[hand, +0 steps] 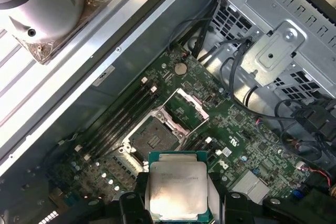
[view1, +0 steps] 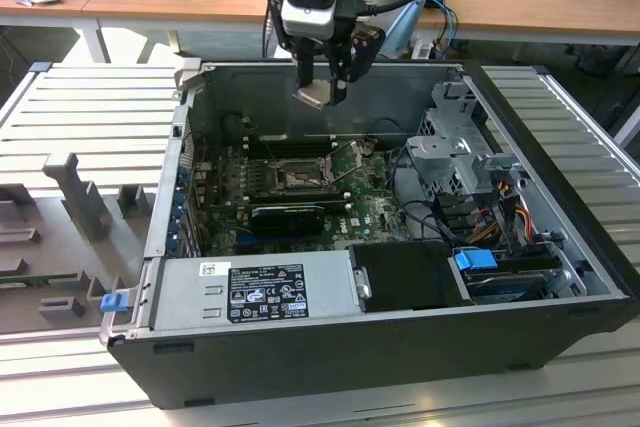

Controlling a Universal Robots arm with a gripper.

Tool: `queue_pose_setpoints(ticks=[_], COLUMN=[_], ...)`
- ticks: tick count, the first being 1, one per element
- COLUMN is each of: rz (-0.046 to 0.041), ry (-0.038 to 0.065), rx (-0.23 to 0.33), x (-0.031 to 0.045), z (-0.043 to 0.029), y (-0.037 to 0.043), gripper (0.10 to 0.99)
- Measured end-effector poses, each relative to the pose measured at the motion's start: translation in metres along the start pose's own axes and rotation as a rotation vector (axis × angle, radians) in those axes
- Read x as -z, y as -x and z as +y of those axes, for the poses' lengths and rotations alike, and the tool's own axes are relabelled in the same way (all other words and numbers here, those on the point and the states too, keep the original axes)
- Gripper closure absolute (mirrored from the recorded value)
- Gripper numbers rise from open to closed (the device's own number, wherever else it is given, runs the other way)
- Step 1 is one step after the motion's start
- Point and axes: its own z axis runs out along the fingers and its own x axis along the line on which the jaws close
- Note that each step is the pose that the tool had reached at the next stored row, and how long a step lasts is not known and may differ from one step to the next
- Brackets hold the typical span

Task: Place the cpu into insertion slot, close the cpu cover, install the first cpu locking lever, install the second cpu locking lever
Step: 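Place the cpu into insertion slot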

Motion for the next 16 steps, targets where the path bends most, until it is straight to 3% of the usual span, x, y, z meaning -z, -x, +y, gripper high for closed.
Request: queue_pose_setpoints(ticks=[11,16], rz=[-0.0062,-0.014], ry=[-0.002,-0.001], rx=[-0.041,-0.135], x=[-0.0029,-0.0044], z=[-0.0002,-0.0003], y=[0.0,0.0], gripper=[0.557,0.557])
